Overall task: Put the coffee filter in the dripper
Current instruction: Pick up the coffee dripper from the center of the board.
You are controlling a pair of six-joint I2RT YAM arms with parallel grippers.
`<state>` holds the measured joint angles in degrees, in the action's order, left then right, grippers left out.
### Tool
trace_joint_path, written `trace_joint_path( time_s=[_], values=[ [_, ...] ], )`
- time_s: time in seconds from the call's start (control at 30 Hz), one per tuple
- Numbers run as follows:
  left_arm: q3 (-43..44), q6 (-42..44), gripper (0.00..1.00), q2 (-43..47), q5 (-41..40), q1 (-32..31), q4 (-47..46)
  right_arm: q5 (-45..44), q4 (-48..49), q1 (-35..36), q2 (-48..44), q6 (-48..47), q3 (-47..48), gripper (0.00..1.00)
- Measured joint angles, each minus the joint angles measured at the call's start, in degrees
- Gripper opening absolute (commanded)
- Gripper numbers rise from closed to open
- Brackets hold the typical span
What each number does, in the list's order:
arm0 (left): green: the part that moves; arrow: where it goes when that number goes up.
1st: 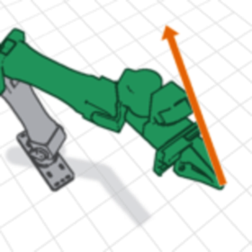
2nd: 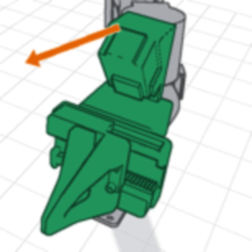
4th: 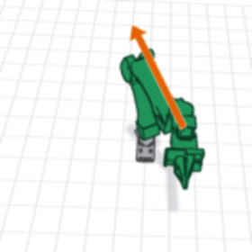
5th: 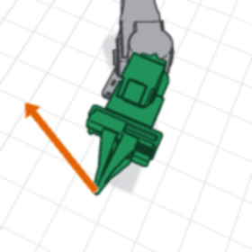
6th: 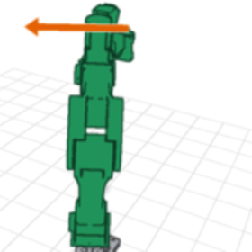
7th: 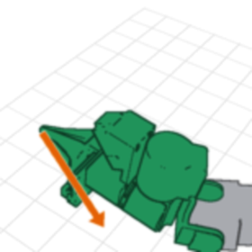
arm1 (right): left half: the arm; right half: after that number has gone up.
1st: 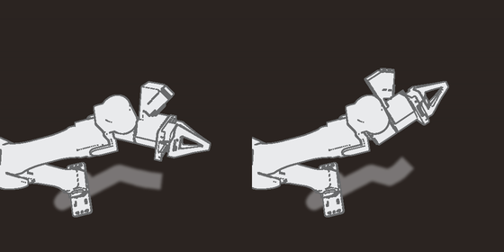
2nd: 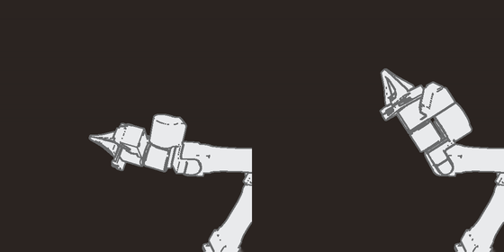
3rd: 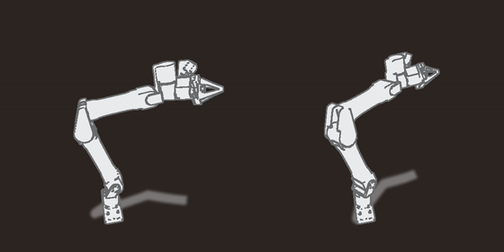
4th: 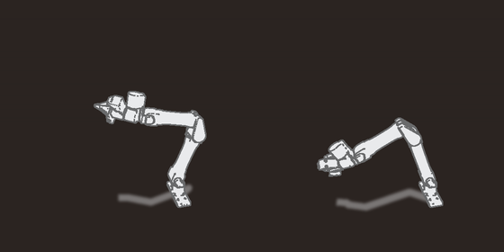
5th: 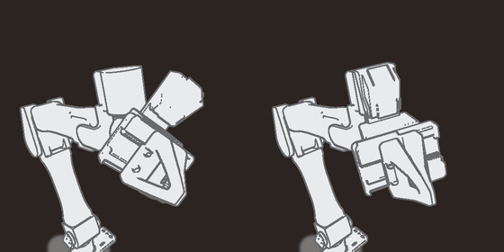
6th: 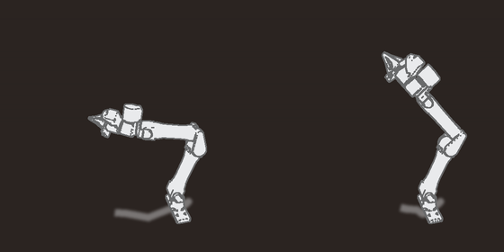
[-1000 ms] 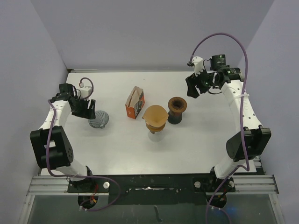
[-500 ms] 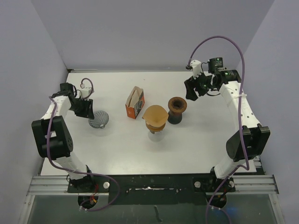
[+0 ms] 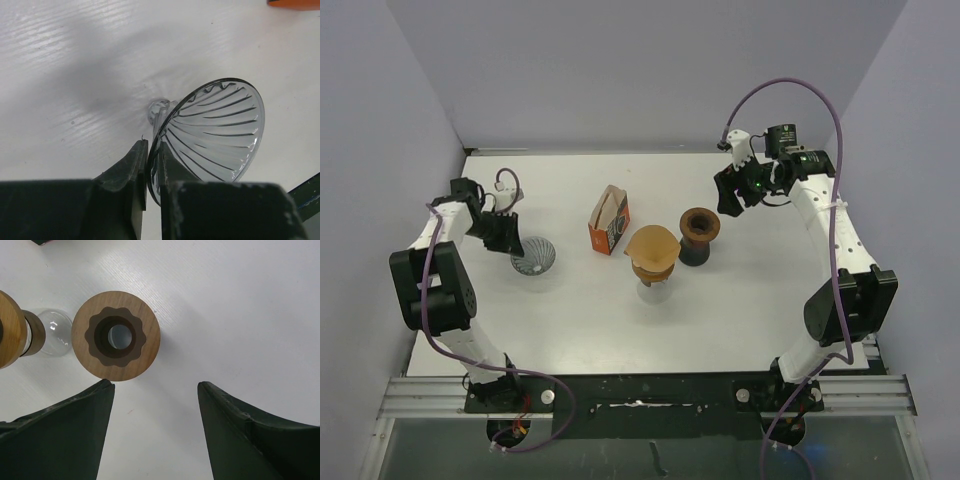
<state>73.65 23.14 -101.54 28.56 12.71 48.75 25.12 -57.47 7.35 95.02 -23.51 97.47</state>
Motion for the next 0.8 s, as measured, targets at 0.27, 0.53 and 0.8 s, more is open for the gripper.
trace_joint_path(
  time_s=[0.27,0.53,0.8],
  values=[
    [4.04,0.28,0.0,-0.5,0.52,0.11,2.99,0.02,0.11,0.0,0.0,0.0,-0.33,0.68],
    [11.69,0.15,0.0,-0.55,2.21,0.11,7.5,0.0,0.39,0.0,-0.04,0.0,-0.96,0.68],
    [23.63,-1.01,0.0,-0.61,4.42,-1.07,12.59,0.04,0.42,0.0,-1.18,0.0,-1.07,0.69]
  ],
)
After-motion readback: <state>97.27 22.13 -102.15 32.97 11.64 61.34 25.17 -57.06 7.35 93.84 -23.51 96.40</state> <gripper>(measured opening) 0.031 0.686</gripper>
